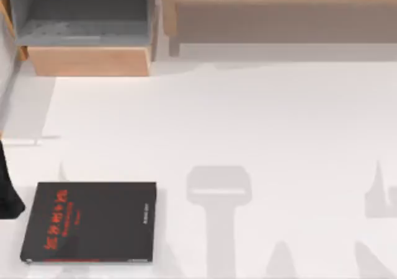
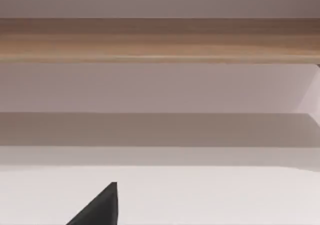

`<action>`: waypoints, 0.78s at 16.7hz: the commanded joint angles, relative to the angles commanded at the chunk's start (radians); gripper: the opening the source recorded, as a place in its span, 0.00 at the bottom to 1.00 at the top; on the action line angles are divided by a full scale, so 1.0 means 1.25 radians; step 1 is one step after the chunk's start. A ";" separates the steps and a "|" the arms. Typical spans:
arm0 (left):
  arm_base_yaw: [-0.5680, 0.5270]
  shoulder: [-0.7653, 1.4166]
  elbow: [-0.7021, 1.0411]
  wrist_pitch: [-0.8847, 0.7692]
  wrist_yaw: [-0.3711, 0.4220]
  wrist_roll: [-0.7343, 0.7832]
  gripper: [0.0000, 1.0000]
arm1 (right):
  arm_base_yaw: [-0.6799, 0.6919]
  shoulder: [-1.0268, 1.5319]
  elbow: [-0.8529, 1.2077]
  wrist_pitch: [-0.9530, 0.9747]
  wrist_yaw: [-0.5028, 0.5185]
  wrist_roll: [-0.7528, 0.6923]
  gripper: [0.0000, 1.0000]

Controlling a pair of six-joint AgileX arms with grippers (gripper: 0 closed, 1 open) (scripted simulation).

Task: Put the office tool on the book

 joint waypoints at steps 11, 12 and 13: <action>0.044 0.329 0.328 -0.183 -0.004 -0.007 1.00 | 0.000 0.000 0.000 0.000 0.000 0.000 1.00; 0.053 0.396 0.395 -0.221 -0.005 -0.008 1.00 | 0.000 0.000 0.000 0.000 0.000 0.000 1.00; 0.063 0.467 0.466 -0.260 -0.005 -0.010 1.00 | 0.000 0.000 0.000 0.000 0.000 0.000 1.00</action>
